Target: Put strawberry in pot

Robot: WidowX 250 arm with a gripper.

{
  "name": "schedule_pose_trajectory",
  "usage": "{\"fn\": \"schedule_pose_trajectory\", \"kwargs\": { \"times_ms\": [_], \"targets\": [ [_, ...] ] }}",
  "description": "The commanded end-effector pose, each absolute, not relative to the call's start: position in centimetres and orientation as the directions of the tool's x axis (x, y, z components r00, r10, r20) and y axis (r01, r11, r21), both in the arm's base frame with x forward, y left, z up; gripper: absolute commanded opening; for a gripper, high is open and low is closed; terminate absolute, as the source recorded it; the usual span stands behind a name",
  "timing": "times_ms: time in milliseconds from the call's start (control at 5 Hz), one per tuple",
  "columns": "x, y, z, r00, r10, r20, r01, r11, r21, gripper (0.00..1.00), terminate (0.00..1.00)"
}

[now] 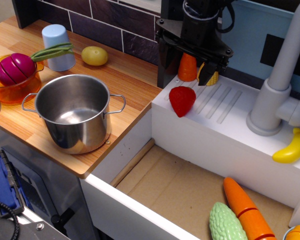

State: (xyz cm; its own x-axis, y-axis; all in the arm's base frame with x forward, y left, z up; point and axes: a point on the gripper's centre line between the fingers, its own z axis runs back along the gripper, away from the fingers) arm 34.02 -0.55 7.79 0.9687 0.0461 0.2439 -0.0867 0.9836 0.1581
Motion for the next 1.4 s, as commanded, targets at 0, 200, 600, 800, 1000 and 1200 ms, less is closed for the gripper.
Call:
{"fn": "schedule_pose_trajectory", "kwargs": {
  "times_ms": [0,200,600,800,1000,1200],
  "targets": [
    [34.0,-0.6,7.8,0.969,0.046,0.244,-0.087,0.984,0.158,1.0,0.0],
    [34.2,-0.5,6.8,0.969,0.054,0.243,-0.096,0.981,0.167,1.0,0.0],
    [34.1,-0.3,4.8,0.958,0.047,0.282,-0.092,0.984,0.149,1.0,0.0],
    [33.8,-0.3,3.9,0.955,0.049,0.292,-0.093,0.986,0.136,1.0,0.0],
    [33.9,-0.3,2.9,0.947,0.055,0.317,-0.099,0.987,0.127,1.0,0.0],
    [34.1,-0.5,2.6,0.944,0.072,0.323,-0.117,0.986,0.123,0.0,0.0]
  ]
}}
